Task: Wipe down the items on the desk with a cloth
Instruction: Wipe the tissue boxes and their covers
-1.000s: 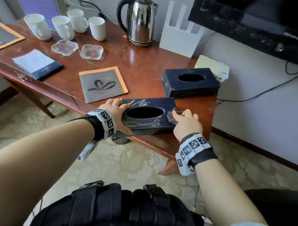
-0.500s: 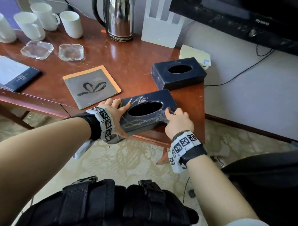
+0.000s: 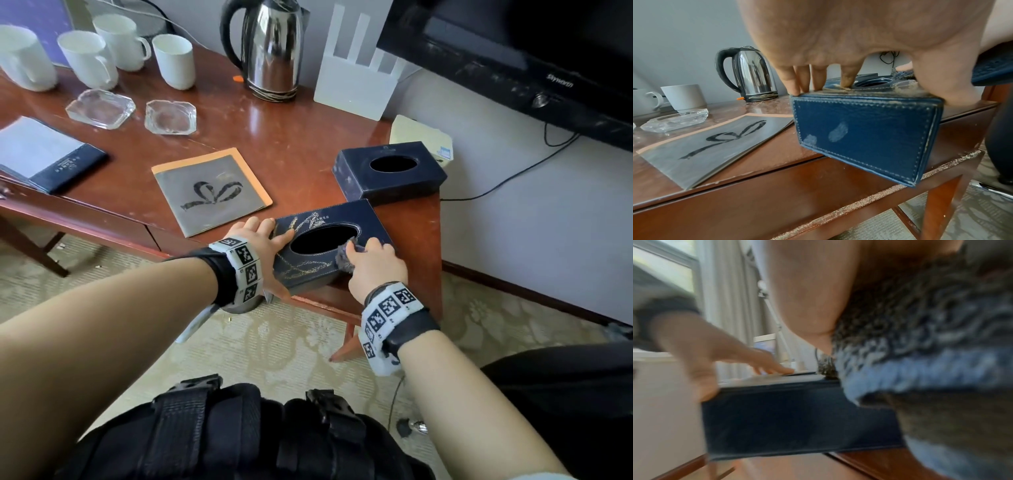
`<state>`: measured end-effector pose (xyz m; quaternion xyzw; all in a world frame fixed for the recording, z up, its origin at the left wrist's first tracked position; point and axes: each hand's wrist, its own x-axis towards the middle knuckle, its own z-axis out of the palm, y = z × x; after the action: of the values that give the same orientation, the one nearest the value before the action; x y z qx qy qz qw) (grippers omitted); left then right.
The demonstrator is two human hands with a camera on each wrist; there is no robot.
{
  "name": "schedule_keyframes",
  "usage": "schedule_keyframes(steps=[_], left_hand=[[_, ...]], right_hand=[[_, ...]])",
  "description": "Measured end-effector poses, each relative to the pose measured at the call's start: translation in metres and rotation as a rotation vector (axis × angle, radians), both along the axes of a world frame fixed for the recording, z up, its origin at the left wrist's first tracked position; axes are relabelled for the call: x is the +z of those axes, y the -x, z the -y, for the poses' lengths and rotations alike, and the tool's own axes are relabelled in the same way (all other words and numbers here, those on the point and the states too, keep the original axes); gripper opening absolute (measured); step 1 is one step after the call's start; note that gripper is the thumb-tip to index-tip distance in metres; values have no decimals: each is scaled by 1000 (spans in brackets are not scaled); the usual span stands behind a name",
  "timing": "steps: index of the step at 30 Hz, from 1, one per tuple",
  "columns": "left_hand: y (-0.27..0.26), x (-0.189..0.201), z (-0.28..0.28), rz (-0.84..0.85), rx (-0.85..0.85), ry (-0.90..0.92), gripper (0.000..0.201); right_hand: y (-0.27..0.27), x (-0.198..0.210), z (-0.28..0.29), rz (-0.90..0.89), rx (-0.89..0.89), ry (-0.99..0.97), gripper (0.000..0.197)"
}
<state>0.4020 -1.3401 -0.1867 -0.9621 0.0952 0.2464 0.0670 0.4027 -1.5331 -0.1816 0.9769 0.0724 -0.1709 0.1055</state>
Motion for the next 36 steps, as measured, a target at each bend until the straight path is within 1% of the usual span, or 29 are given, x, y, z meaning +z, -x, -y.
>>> schedule_keyframes(steps=[1, 2, 4, 5, 7, 9, 11, 13, 14, 15, 17, 19, 20, 21, 23, 25, 26, 28, 30, 32, 34, 36], left_hand=[[0, 0, 0, -2, -3, -1, 118], [0, 0, 0, -1, -5, -1, 118], [0, 0, 0, 1, -3, 1, 118], [0, 0, 0, -2, 0, 4, 118], [0, -1, 0, -6, 12, 16, 118], [1, -2, -1, -4, 22, 37, 118], [2, -4, -2, 11, 26, 65, 117], [3, -6, -4, 4, 30, 99, 117], [3, -7, -4, -9, 38, 118, 117], [3, -8, -5, -21, 47, 134, 117], [2, -9, -6, -27, 58, 152, 117], [1, -10, -4, -29, 67, 159, 116], [0, -11, -3, -30, 74, 162, 116], [-1, -10, -2, -30, 80, 165, 116], [-2, -10, -2, -30, 86, 173, 115], [-2, -9, -3, -31, 88, 188, 115], [-2, -9, -3, -32, 87, 196, 115], [0, -11, -6, -29, 89, 219, 116], [3, -17, -12, -25, 104, 259, 119], [6, -23, -18, -39, 136, 301, 124], [8, -29, -21, -45, 168, 336, 127], [9, -31, -21, -37, 190, 365, 129]], right_hand=[[2, 0, 0, -31, 57, -16, 59], [-1, 3, 4, -71, 59, -45, 58], [-17, 10, 15, -116, -91, -87, 54], [-26, 13, 22, -120, -177, -69, 53], [-37, 16, 27, -114, -242, 22, 56], [-33, 19, 20, -83, -187, 75, 57], [-22, 16, 10, -75, -31, 84, 57], [-11, 10, 6, -124, 137, 42, 59], [-11, 9, 6, -162, 178, 3, 59], [-16, 9, 9, -196, 173, -38, 58], [-29, 13, 15, -218, 42, -83, 57], [-36, 17, 18, -174, -93, -51, 58], [-34, 17, 15, -140, -112, -16, 58], [-29, 17, 10, -98, -95, 12, 58], [-15, 13, -4, -42, 54, 22, 58], [-5, 7, -9, -79, 205, -29, 59], [-5, 6, -9, -111, 224, -60, 58], [-12, 8, -3, -145, 143, -111, 59], [-18, 9, 3, -122, 13, -107, 58], [-15, 7, 2, -74, -21, -75, 57], [-3, 4, -6, -44, 77, -78, 57], [11, -1, -14, -49, 244, -106, 58]])
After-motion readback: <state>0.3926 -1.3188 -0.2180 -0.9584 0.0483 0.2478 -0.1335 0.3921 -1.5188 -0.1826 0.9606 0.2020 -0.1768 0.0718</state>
